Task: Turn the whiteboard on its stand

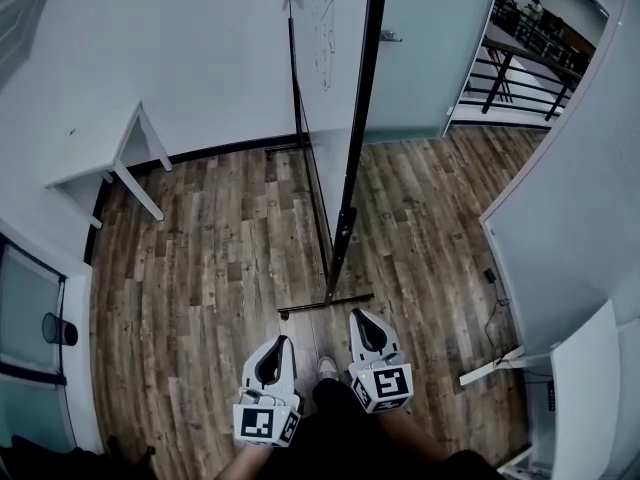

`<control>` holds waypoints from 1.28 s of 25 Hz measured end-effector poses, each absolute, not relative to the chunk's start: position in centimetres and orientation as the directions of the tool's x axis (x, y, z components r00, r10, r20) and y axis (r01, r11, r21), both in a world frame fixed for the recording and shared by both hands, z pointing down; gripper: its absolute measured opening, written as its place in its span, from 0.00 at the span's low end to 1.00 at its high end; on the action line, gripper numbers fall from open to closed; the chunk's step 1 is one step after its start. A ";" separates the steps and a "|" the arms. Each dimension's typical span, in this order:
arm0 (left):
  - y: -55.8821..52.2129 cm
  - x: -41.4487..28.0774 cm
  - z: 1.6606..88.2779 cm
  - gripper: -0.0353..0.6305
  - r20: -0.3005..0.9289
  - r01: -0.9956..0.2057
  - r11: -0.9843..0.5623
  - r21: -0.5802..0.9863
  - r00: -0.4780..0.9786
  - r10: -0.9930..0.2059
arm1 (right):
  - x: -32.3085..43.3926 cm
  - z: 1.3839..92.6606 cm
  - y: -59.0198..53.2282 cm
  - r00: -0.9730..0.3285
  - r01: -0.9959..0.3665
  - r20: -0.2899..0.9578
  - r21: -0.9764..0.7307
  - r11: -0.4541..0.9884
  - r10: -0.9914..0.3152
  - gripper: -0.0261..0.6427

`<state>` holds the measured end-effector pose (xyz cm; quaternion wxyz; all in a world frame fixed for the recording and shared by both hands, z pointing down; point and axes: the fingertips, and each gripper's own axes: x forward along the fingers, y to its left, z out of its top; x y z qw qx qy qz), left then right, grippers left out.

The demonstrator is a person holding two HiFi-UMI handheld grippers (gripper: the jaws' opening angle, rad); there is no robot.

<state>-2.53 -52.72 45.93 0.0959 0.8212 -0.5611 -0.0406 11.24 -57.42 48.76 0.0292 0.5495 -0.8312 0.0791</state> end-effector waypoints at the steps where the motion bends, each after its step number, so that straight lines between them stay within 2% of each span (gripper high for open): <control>1: -53.7 -2.2 46.0 0.08 0.045 -0.914 -0.352 0.204 0.368 -0.929 | 11.4 49.1 -58.5 -0.398 -0.917 0.144 -0.102 0.387 -0.906 0.06; 8: -59.5 -1.1 46.7 0.08 0.060 -0.921 -0.330 0.205 0.349 -0.935 | 12.3 51.5 -65.6 -0.404 -0.915 0.186 -0.103 0.391 -0.896 0.07; 13: -62.4 -1.1 47.2 0.08 0.065 -0.933 -0.297 0.205 0.316 -0.947 | 12.3 54.0 -70.3 -0.409 -0.912 0.246 -0.081 0.402 -0.879 0.27; 19: -64.8 -1.9 47.7 0.08 0.070 -0.939 -0.269 0.217 0.290 -0.955 | 11.3 57.1 -75.0 -0.403 -0.913 0.308 -0.066 0.403 -0.862 0.34; 32: -67.8 -3.2 48.7 0.08 0.080 -0.945 -0.229 0.233 0.253 -0.964 | 10.6 60.3 -81.2 -0.360 -0.926 0.366 -0.030 0.376 -0.858 0.39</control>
